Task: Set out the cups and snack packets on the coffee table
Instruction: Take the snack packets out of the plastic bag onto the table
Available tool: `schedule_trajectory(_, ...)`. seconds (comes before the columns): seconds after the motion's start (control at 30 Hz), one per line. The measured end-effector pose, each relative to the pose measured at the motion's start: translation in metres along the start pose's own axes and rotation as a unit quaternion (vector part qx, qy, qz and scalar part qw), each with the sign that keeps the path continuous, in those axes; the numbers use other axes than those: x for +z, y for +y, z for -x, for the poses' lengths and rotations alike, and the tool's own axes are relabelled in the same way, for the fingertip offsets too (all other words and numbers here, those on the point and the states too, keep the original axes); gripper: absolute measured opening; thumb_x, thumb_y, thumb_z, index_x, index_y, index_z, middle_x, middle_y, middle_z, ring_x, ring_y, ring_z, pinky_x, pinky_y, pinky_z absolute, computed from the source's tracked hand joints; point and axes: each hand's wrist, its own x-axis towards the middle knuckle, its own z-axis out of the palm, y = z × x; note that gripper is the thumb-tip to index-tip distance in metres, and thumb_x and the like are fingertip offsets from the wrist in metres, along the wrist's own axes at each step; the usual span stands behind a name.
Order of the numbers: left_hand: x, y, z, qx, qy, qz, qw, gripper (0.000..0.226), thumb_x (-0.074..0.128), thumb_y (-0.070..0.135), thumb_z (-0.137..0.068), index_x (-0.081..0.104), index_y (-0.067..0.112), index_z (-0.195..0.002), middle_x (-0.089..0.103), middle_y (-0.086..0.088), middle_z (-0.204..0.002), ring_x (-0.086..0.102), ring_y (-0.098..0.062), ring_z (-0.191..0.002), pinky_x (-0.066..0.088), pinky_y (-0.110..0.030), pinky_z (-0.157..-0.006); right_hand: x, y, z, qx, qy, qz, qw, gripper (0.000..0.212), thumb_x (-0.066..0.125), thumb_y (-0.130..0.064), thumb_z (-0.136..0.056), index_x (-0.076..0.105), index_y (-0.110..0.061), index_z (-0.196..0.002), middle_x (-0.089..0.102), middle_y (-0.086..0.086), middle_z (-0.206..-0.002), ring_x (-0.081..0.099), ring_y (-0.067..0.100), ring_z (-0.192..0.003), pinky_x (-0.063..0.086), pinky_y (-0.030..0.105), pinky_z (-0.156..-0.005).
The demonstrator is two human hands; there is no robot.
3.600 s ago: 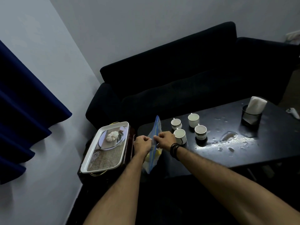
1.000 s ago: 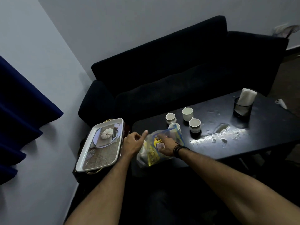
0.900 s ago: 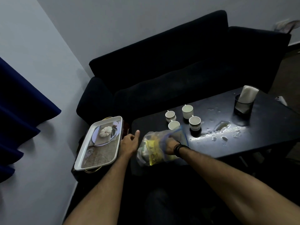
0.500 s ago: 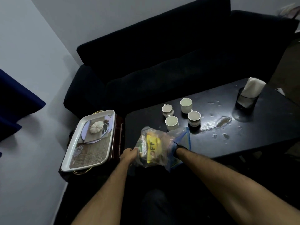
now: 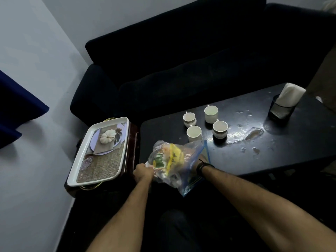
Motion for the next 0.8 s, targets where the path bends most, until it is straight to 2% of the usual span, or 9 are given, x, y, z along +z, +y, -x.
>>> schedule_trajectory(0.07, -0.006, -0.003, -0.002, -0.031, 0.027, 0.019, 0.999, 0.036, 0.069, 0.014, -0.084, 0.068, -0.001, -0.116, 0.067, -0.023, -0.117, 0.064, -0.036, -0.109, 0.052, -0.033, -0.086, -0.006, 0.017, 0.005, -0.09, 0.113, -0.105, 0.984, 0.066, 0.07, -0.053, -0.072, 0.056, -0.014, -0.124, 0.059, 0.018, -0.125, 0.054, 0.031, -0.123, 0.045, 0.031, -0.091)
schedule_trajectory(0.13, -0.011, -0.007, -0.004, -0.068, 0.05, 0.04, 0.996, 0.041, 0.067, 0.014, -0.085, 0.062, -0.006, -0.121, 0.062, -0.027, -0.124, 0.061, -0.039, -0.116, 0.05, -0.038, -0.093, -0.008, 0.036, 0.007, -0.176, 0.224, -0.213, 0.935, 0.058, 0.078, -0.061, -0.057, 0.064, -0.026, -0.101, 0.069, -0.001, -0.101, 0.063, 0.019, -0.097, 0.048, 0.029, -0.079)
schedule_trajectory(0.23, -0.019, -0.011, -0.003, -0.1, 0.063, 0.071, 0.99, 0.043, 0.064, 0.009, -0.087, 0.057, -0.01, -0.125, 0.059, -0.03, -0.127, 0.058, -0.042, -0.119, 0.048, -0.04, -0.096, -0.03, 0.041, 0.02, -0.23, 0.183, -0.267, 0.918, 0.083, 0.083, -0.065, -0.046, 0.059, -0.03, -0.118, 0.07, -0.009, -0.113, 0.064, 0.013, -0.103, 0.051, 0.032, -0.089)
schedule_trajectory(0.33, -0.025, -0.012, -0.002, -0.105, 0.062, 0.12, 0.985, 0.043, 0.066, 0.004, -0.084, 0.058, -0.012, -0.124, 0.061, -0.031, -0.123, 0.06, -0.041, -0.116, 0.051, -0.045, -0.096, -0.045, 0.044, 0.03, -0.238, 0.163, -0.318, 0.903, 0.068, 0.09, -0.052, -0.048, 0.063, -0.025, -0.103, 0.072, -0.007, -0.099, 0.068, 0.013, -0.093, 0.056, 0.034, -0.085)
schedule_trajectory(0.43, -0.03, -0.013, -0.001, -0.114, 0.066, 0.158, 0.978, 0.043, 0.067, 0.002, -0.083, 0.059, -0.013, -0.122, 0.062, -0.032, -0.12, 0.063, -0.041, -0.113, 0.052, -0.047, -0.095, -0.056, 0.056, 0.032, -0.225, 0.208, -0.457, 0.835, 0.053, 0.092, -0.025, -0.061, 0.066, -0.016, -0.106, 0.074, 0.002, -0.103, 0.068, 0.018, -0.097, 0.055, 0.034, -0.09)
schedule_trajectory(0.53, -0.033, -0.018, -0.001, -0.108, 0.044, 0.212, 0.97, 0.042, 0.061, 0.002, -0.087, 0.055, -0.009, -0.127, 0.06, -0.027, -0.126, 0.061, -0.04, -0.115, 0.052, -0.046, -0.095, -0.062, 0.072, 0.03, -0.199, 0.178, -0.595, 0.758, 0.041, 0.087, -0.016, -0.069, 0.068, -0.019, -0.105, 0.075, 0.005, -0.108, 0.07, 0.022, -0.104, 0.055, 0.039, -0.096)
schedule_trajectory(0.57, -0.033, -0.021, -0.002, -0.107, 0.045, 0.226, 0.967, 0.041, 0.061, 0.001, -0.087, 0.057, -0.008, -0.126, 0.061, -0.026, -0.124, 0.063, -0.039, -0.112, 0.054, -0.046, -0.092, -0.063, 0.078, 0.027, -0.181, 0.174, -0.585, 0.771, 0.041, 0.087, -0.018, -0.069, 0.068, -0.019, -0.105, 0.075, 0.005, -0.107, 0.07, 0.022, -0.103, 0.054, 0.04, -0.097)
schedule_trajectory(0.7, -0.03, -0.031, -0.004, -0.129, 0.076, 0.262, 0.953, 0.037, 0.065, -0.005, -0.08, 0.063, -0.011, -0.116, 0.067, -0.03, -0.111, 0.07, -0.041, -0.095, 0.058, -0.051, -0.079, -0.051, 0.101, 0.015, -0.045, 0.154, -0.375, 0.913, 0.041, 0.083, -0.04, -0.07, 0.07, -0.013, -0.098, 0.074, 0.01, -0.104, 0.069, 0.025, -0.096, 0.056, 0.038, -0.087)
schedule_trajectory(0.8, -0.027, -0.036, -0.006, -0.138, 0.069, 0.281, 0.947, 0.036, 0.062, -0.004, -0.082, 0.063, -0.01, -0.118, 0.066, -0.029, -0.111, 0.07, -0.04, -0.094, 0.058, -0.053, -0.078, -0.029, 0.115, 0.012, 0.06, 0.152, -0.264, 0.951, 0.061, 0.078, -0.058, -0.066, 0.061, -0.016, -0.106, 0.068, 0.01, -0.112, 0.065, 0.03, -0.103, 0.051, 0.036, -0.08)
